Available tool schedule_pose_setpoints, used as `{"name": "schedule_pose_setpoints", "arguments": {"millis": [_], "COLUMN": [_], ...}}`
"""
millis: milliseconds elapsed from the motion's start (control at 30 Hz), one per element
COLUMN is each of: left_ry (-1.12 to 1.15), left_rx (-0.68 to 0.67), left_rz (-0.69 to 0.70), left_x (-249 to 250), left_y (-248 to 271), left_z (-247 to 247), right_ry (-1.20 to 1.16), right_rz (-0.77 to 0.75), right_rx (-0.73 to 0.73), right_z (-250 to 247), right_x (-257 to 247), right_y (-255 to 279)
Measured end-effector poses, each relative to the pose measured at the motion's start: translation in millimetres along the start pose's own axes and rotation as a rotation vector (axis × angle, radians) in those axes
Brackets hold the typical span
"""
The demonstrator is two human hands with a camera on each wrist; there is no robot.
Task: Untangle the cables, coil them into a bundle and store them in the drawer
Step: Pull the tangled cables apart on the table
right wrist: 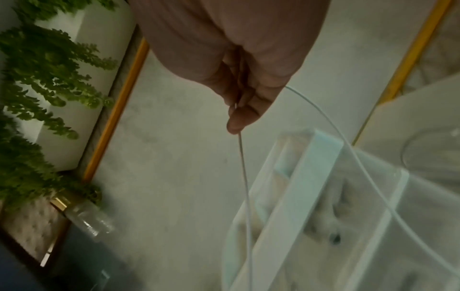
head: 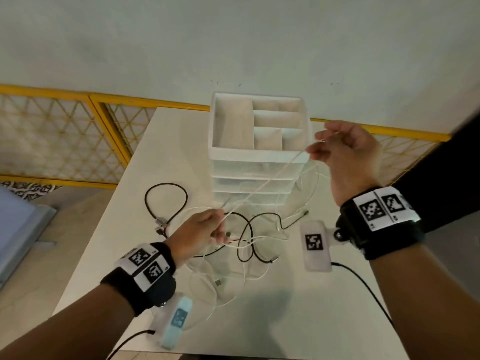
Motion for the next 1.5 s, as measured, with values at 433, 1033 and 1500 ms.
{"name": "schedule_pose_setpoints", "arguments": {"millis": [433, 1033, 1500], "left_ry": [0.292, -0.137, 0.026], "left_rx": [0.217, 0.070, 0.186], "left_rz": [-0.083, -0.070, 0.018], "left_x": [41.7, -28.9, 45.8], "left_y": [-9.8, -18.4, -14.9], "left_z": [-69.1, -16.9, -46.4], "right_ry": [0.391, 0.257, 0.843], "right_rz": [0.043, 0.001, -0.134], "right_rx": [-0.181, 0.150, -0.102], "right_z": [-4.8, -15.9, -21.6], "right_x": [56.3, 4.6, 46.2], "right_y": [-30.8, -64.2, -31.3]}}
Point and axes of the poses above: each hand's wrist, its own y-axis away from the middle knuckle, its own z-axis out of the palm, x = y × z, the point moved 9 cm from there along -y, towards the middle knuckle, and after that the axes turned 13 degrees about x, right-handed, at the moved point
